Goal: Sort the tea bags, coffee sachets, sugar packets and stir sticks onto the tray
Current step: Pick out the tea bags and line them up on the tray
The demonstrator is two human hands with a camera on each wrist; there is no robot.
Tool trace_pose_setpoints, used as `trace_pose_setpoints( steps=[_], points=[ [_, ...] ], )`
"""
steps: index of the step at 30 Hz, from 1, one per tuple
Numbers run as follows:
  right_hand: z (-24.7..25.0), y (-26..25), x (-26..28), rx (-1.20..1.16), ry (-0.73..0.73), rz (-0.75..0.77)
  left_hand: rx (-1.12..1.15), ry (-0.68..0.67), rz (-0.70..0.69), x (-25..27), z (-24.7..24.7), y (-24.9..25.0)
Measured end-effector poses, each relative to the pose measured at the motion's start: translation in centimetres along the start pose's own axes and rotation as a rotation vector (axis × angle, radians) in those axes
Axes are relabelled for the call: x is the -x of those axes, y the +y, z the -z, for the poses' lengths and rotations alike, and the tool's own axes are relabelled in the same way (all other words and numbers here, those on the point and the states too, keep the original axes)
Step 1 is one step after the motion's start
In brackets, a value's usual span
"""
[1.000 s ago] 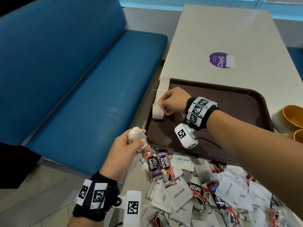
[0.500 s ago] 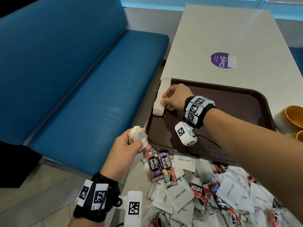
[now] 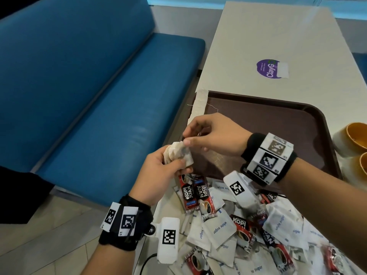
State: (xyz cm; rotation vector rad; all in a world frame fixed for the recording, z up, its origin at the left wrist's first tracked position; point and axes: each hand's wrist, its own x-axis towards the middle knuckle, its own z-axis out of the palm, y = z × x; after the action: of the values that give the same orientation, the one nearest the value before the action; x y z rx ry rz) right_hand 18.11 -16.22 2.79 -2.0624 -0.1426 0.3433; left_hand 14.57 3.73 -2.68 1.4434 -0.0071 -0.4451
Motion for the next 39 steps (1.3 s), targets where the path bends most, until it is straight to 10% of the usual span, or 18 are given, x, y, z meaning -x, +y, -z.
trace_pose_setpoints(
  steps=[21, 31, 39],
  points=[
    [0.1, 1.3, 2.5, -0.343, 0.049, -0.053, 0.047, -0.058, 0.014, -0.3, 0.0, 0.1],
    [1.3, 2.2, 1.5, -0.068, 0.298, -0.02, 0.08, 0.068, 0.022, -0.5, 0.3, -0.2],
    [0.9, 2.3, -1.6, -0.144, 0.121, -0.147, 0.062, 0.098, 0.063, -0.5, 1.1, -0.8]
  ],
)
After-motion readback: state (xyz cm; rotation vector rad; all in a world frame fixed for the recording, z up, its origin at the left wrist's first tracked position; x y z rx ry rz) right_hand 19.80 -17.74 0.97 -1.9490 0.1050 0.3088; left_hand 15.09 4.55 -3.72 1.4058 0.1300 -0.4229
